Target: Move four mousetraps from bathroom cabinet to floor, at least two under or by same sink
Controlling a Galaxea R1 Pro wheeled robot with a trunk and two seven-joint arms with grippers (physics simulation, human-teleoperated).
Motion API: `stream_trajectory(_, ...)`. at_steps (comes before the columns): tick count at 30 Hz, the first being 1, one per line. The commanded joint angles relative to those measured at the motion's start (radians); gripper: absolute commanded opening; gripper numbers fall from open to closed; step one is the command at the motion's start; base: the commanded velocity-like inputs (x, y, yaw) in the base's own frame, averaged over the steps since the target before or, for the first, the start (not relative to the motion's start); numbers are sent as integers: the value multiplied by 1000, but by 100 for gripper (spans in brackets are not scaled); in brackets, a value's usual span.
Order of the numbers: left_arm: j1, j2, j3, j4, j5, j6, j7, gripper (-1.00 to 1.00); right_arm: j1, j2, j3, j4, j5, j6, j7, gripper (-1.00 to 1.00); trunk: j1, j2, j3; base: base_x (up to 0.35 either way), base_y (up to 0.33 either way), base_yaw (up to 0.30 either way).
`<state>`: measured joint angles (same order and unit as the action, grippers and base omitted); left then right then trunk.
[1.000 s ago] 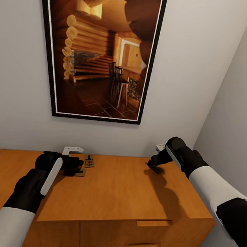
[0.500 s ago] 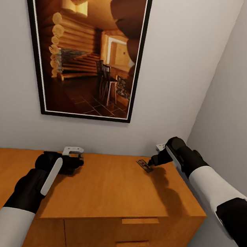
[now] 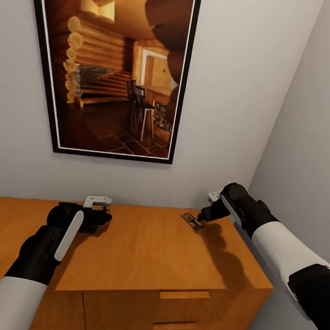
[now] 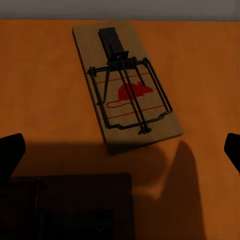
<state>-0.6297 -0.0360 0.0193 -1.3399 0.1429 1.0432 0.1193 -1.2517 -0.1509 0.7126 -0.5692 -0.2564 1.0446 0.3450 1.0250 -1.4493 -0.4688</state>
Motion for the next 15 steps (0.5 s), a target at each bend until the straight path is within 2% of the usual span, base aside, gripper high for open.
stream_trajectory(1,-1,-1,1,-1,11,4,10,100,-2,-2,8,-1,-9,3,-3,100,0,-1,-1,0,-4,0)
stream_trajectory(15,-1,-1,2,-1,11,4,10,100,-2,9,3,-1,-10,3,-4,100,0,-1,-1,2,-1,0)
